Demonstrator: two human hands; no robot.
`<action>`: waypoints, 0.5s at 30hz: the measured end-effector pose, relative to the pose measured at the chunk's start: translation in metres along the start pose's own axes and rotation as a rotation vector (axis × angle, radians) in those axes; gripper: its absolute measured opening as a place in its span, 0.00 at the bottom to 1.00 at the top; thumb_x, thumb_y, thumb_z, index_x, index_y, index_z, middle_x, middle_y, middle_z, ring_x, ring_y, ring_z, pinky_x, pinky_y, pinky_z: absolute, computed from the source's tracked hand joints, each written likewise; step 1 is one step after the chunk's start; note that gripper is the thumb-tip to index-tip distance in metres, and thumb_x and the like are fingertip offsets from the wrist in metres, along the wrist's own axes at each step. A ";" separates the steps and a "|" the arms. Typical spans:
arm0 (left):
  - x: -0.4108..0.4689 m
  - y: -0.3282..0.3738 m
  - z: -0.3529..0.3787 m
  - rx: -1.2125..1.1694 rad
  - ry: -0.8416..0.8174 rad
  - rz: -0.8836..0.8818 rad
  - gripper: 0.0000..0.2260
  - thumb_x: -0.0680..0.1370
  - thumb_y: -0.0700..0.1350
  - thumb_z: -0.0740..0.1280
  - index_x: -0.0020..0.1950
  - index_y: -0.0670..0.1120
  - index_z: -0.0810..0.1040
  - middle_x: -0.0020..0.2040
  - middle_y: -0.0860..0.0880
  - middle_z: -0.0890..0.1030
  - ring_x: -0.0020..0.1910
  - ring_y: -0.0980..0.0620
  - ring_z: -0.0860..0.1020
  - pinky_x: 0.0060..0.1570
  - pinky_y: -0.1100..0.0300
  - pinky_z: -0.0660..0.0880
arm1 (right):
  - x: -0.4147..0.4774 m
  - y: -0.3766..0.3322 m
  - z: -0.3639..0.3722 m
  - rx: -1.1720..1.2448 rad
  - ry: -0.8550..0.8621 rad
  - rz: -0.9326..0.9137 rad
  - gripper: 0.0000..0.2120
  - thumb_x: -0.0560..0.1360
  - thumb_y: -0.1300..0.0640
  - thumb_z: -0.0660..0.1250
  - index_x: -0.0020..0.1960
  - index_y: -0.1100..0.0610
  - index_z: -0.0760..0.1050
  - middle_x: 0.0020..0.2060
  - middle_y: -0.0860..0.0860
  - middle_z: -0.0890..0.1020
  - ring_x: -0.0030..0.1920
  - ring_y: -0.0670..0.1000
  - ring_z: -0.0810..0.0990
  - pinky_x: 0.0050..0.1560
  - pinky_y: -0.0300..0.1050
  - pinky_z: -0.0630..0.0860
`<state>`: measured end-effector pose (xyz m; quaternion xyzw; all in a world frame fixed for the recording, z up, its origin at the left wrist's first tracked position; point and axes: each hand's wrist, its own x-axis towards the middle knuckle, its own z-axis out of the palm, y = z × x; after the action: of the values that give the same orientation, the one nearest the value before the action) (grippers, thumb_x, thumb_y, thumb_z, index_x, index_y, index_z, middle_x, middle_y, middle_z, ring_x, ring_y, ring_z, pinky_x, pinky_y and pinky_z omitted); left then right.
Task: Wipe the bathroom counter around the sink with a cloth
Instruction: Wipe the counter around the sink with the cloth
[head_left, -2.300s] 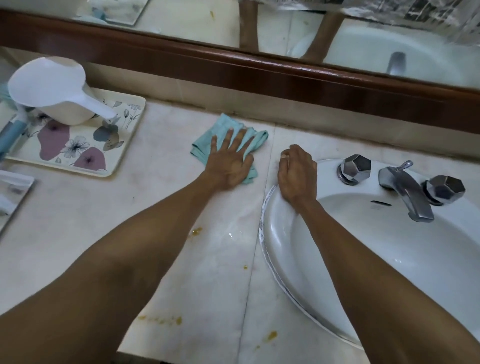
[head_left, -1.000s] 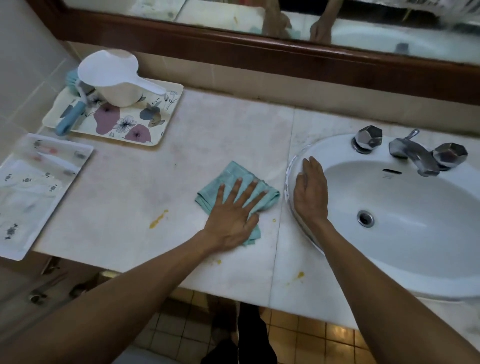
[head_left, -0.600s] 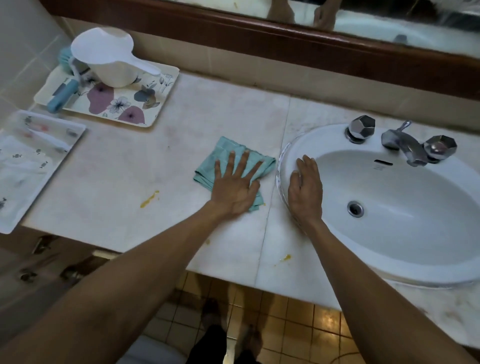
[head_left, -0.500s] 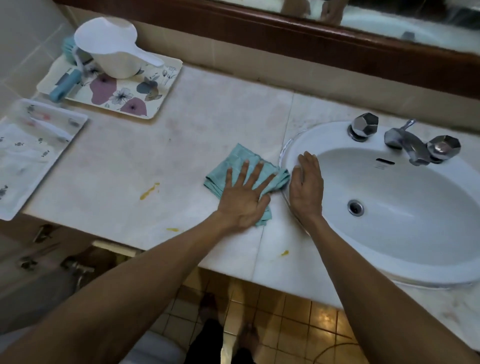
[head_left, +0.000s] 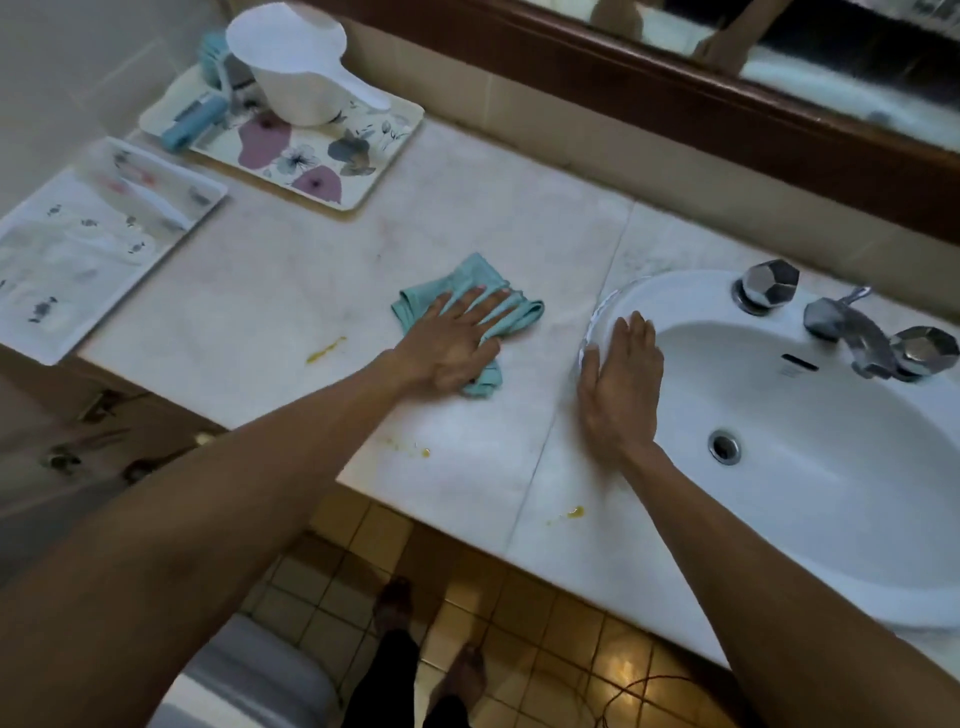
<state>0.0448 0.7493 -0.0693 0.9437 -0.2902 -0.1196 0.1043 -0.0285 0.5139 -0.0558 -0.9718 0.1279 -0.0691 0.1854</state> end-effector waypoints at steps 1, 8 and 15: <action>0.008 -0.016 -0.008 -0.013 0.002 -0.041 0.28 0.82 0.59 0.44 0.82 0.58 0.45 0.82 0.57 0.48 0.82 0.50 0.48 0.78 0.45 0.46 | 0.002 -0.003 0.002 -0.020 -0.004 -0.007 0.28 0.83 0.49 0.50 0.78 0.63 0.56 0.79 0.58 0.57 0.79 0.56 0.51 0.79 0.54 0.48; -0.023 -0.109 -0.042 -0.114 0.011 -0.290 0.27 0.84 0.54 0.48 0.82 0.55 0.46 0.83 0.54 0.49 0.82 0.50 0.47 0.78 0.48 0.44 | 0.025 -0.047 0.030 -0.084 -0.100 -0.228 0.26 0.83 0.50 0.51 0.77 0.63 0.60 0.78 0.59 0.57 0.80 0.58 0.51 0.79 0.54 0.47; -0.129 -0.082 0.001 -0.042 0.077 -0.409 0.28 0.80 0.59 0.42 0.81 0.58 0.46 0.82 0.54 0.48 0.82 0.48 0.48 0.77 0.46 0.43 | 0.023 -0.098 0.057 0.119 -0.188 -0.152 0.27 0.83 0.49 0.52 0.78 0.63 0.57 0.79 0.58 0.55 0.80 0.56 0.50 0.79 0.52 0.45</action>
<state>-0.0167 0.8894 -0.0709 0.9845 -0.0856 -0.1080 0.1085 0.0259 0.6155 -0.0690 -0.9682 0.0317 0.0011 0.2482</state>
